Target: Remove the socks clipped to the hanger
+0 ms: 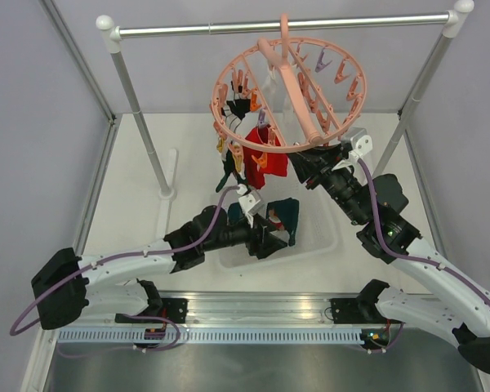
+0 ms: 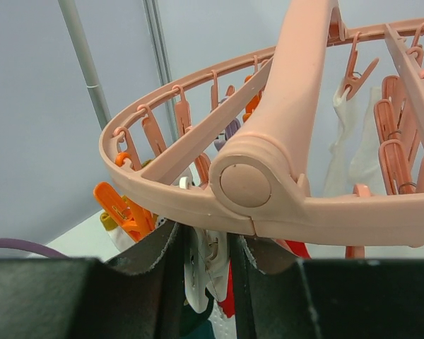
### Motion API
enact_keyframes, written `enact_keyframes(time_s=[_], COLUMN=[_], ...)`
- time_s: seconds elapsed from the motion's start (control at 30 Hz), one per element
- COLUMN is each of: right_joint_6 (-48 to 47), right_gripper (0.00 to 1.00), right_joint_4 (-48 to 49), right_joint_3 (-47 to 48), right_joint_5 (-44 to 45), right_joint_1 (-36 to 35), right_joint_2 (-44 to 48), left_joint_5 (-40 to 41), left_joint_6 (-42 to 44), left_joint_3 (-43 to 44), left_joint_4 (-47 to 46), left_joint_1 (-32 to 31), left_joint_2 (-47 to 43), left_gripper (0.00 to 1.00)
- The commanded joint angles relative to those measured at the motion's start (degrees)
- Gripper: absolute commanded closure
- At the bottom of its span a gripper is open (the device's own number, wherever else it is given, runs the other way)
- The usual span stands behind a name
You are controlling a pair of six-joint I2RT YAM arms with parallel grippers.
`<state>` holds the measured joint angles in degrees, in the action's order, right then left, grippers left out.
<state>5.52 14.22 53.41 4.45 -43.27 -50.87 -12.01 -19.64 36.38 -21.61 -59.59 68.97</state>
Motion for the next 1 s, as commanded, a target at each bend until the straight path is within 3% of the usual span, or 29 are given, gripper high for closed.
enact_keyframes(time_s=[0.0, 0.2, 0.47, 0.8, 0.97], right_joint_6=[-0.86, -1.21, -1.48, -1.56, -1.56], right_gripper=[0.94, 0.94, 0.94, 0.94, 0.94], right_joint_4=[0.29, -0.07, -0.86, -1.39, -1.56], right_joint_3=[2.40, 2.49, 2.93, 3.11, 3.28], right_joint_5=[1.09, 1.53, 1.62, 2.06, 2.06], right_joint_1=[0.20, 0.20, 0.29, 0.20, 0.29], right_joint_2=[0.77, 0.86, 0.95, 1.21, 1.21], left_joint_5=[-4.51, 4.08, 26.76, 42.58, 44.18], left_joint_6=[1.89, 0.48, -3.65, -9.97, -10.95], left_joint_3=[-1.57, -4.03, -10.89, -8.35, -6.42], left_joint_4=[-2.83, 1.82, 7.01, 15.10, 13.52], left_joint_1=[-0.26, -0.26, -0.17, -0.17, -0.08], left_joint_2=[-6.38, -16.40, -27.04, -21.25, -15.10], left_gripper=[0.31, 0.36, 0.37, 0.37, 0.31])
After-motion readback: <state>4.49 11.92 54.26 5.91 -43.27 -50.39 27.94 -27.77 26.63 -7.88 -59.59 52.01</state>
